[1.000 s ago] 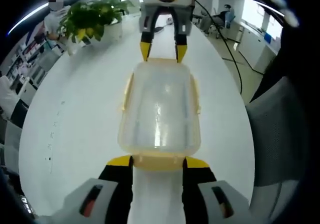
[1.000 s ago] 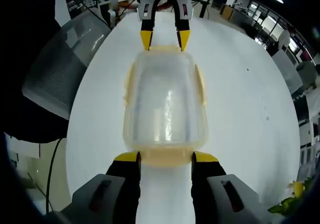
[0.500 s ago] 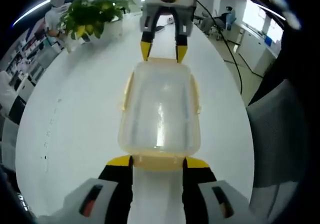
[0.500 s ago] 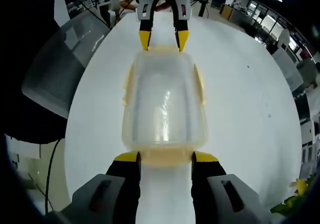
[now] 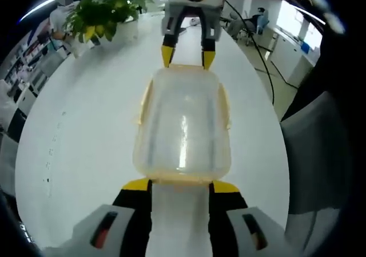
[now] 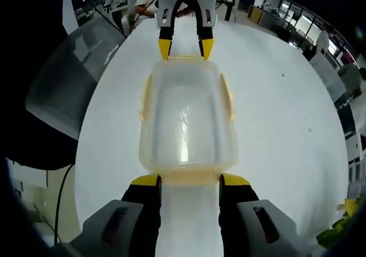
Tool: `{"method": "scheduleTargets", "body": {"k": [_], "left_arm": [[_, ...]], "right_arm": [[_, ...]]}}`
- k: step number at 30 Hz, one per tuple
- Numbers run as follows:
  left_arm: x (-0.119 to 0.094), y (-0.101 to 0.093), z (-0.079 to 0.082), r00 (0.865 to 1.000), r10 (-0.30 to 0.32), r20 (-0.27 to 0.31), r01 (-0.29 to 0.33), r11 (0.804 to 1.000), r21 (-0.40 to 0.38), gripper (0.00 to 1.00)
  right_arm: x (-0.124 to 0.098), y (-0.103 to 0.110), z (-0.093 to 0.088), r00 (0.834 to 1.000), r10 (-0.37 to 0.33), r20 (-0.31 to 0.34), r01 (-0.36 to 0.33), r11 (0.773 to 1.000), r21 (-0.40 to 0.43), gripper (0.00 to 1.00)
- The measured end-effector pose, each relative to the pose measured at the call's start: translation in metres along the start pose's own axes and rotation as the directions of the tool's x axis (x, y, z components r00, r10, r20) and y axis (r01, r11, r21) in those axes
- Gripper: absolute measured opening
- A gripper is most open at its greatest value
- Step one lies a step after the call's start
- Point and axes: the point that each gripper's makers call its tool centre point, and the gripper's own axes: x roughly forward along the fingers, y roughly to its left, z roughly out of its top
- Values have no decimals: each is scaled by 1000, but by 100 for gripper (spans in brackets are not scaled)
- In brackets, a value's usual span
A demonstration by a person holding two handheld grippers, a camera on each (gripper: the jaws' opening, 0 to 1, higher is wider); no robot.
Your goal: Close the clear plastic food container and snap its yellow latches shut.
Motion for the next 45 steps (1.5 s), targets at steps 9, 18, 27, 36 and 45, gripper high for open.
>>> {"method": "scheduleTargets", "body": {"k": [9,18,27,36,45], "left_arm": [[1,-3,1,999,-18,-28,19,999,37,34],[2,-3,0,999,-18,-43,19,999,38,34],[1,-3,-1,999,-9,-42,11,999,34,34],[0,-4,-5,1000,7,-1,-7,1000,-25,33],[-5,-6,-12,998,32,51,-25,991,-132,31]], "right_arm": [[2,6,-1,999,34,-33,-35,999,-23,38],[4,6,-2,999,10,-51,-11,999,-35,38],[4,5,-3,999,-12,-52,10,999,-30,38],[2,5,-8,999,-37,-8,37,998,46,38],[-17,5,-11,992,-84,99,53,956,289,38]]}}
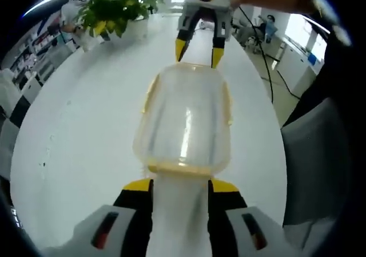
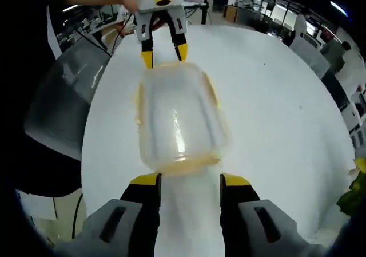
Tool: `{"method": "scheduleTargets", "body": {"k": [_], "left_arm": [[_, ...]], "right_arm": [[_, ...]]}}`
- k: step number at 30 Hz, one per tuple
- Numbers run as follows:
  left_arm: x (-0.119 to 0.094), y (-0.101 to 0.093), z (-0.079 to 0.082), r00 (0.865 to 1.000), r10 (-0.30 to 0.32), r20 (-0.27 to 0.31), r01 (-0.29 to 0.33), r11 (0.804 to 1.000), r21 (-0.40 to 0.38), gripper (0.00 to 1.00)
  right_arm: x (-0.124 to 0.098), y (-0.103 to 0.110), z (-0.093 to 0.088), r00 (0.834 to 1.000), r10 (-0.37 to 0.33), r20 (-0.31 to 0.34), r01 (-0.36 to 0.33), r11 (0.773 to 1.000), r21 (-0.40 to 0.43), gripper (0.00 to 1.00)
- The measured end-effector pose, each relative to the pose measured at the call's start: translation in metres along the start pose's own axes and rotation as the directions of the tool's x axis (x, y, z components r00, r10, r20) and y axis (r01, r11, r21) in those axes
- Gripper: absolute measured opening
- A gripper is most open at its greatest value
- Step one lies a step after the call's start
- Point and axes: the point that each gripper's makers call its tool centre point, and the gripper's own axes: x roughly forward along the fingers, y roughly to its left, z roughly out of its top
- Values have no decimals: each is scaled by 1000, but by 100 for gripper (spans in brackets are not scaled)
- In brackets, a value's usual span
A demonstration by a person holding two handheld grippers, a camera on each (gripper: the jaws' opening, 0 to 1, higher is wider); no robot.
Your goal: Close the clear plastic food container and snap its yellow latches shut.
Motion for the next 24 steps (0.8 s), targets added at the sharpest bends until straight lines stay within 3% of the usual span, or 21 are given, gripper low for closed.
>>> {"method": "scheduleTargets", "body": {"k": [3,7,11,12,14,16,21,24], "left_arm": [[-6,1,5,999,14,32,-14,1000,-14,31],[-10,3,6,998,24,64,-16,994,-110,31],[-14,3,10,992,26,120,-2,981,-195,32],[-15,2,13,988,23,150,12,973,-231,32],[-17,2,14,987,23,157,17,967,-254,32],[-17,4,16,983,41,179,16,953,-303,32],[-13,5,16,978,54,202,42,895,-443,27],[-11,3,13,979,61,197,39,883,-468,26]], "right_arm": [[-5,-1,-2,1000,-7,29,4,995,97,36],[-8,-2,4,996,-25,85,6,976,215,35],[-11,-4,16,988,-48,146,2,954,300,35],[-11,-4,17,987,-56,152,6,950,311,34],[-11,-5,17,988,-72,139,26,951,307,31],[-9,-4,18,987,-75,144,26,947,320,33],[-6,-3,19,986,-91,143,32,929,369,31],[-4,2,21,983,-77,168,-1,908,418,29]]}}
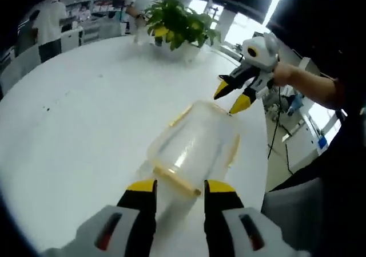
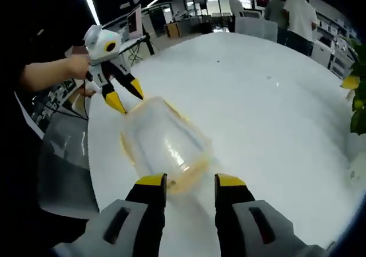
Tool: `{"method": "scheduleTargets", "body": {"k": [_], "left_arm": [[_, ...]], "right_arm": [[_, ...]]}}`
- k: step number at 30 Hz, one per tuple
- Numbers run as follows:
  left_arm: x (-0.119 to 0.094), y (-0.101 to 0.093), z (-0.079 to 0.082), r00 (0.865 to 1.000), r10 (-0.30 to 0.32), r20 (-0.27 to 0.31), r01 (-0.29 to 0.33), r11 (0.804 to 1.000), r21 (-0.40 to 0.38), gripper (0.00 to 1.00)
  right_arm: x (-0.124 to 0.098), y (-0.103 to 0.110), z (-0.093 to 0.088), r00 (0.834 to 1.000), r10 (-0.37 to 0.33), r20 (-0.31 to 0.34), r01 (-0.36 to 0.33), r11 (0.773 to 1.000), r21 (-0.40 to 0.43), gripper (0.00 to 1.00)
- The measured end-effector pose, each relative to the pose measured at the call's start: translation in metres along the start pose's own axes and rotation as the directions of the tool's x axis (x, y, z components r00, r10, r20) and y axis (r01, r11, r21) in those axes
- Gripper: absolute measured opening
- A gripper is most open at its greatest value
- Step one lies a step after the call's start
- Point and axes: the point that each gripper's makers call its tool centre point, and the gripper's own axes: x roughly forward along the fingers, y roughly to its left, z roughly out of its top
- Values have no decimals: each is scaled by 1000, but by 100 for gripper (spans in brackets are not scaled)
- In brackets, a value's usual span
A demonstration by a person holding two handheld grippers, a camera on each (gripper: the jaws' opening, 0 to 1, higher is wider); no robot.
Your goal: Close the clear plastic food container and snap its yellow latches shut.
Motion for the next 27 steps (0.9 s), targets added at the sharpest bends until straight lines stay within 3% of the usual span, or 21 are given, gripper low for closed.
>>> {"method": "scheduleTargets", "body": {"k": [9,13,27], "left_arm": [[6,0,0,999,14,51,-8,994,-113,24],[9,-2,0,998,30,62,-18,984,-180,22],[8,-2,0,995,72,66,-55,971,-232,15]], "right_arm": [[6,5,-8,1000,4,-11,-3,998,56,26],[8,11,-9,999,48,-9,-47,995,90,20],[7,10,-10,999,37,37,-39,996,78,17]]}}
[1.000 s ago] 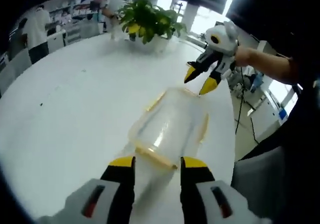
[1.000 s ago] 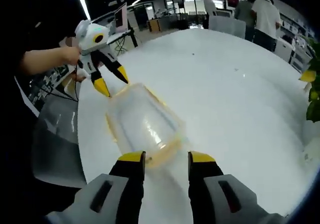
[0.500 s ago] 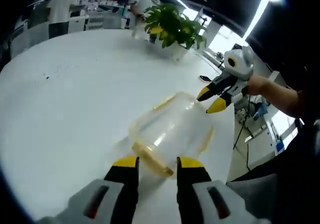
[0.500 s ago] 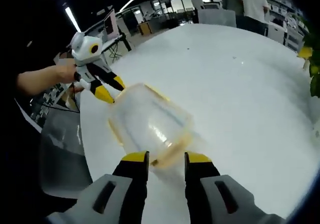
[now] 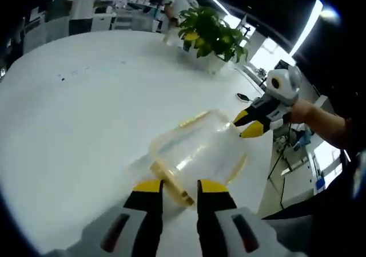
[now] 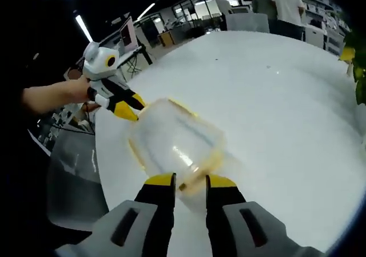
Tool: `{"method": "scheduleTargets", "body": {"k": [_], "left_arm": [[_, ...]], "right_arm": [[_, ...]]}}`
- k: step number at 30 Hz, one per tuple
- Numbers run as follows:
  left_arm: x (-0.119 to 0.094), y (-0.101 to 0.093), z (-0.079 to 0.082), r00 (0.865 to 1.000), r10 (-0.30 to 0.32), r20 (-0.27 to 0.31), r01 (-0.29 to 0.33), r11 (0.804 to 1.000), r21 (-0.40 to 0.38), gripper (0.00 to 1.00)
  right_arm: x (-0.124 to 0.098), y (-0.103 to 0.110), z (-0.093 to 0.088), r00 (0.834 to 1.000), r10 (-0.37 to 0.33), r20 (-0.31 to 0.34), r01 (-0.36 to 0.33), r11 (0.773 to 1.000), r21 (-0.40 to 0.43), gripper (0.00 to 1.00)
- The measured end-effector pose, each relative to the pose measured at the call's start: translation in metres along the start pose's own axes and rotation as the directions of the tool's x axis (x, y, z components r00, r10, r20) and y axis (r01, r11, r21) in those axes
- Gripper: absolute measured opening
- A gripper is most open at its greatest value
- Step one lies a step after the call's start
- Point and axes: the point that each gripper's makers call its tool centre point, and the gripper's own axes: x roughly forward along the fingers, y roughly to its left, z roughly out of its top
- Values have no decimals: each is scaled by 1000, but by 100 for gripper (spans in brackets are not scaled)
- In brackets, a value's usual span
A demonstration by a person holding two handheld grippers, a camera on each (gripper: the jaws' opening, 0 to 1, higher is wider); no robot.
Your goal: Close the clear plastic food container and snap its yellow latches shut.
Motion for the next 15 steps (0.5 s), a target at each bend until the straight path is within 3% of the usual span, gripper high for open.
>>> {"method": "scheduleTargets", "body": {"k": [3,5,7,8,15], "left_arm": [[0,-2,0,1000,3,5,-3,1000,13,14],[0,1,0,1000,2,4,-2,1000,3,13],[2,-3,-2,1000,-22,4,22,999,-44,11],[1,1,-2,1000,-2,6,2,999,-51,11],[1,-2,-3,1000,21,-3,-21,999,-42,12]], "right_arm": [[2,-1,1,999,29,-20,-29,1000,6,15],[7,2,14,999,49,-8,-49,998,45,15],[5,0,9,997,72,-7,-72,997,16,15],[2,-1,8,998,64,-12,-63,998,29,15],[2,11,4,998,60,-23,-58,996,69,16]]}}
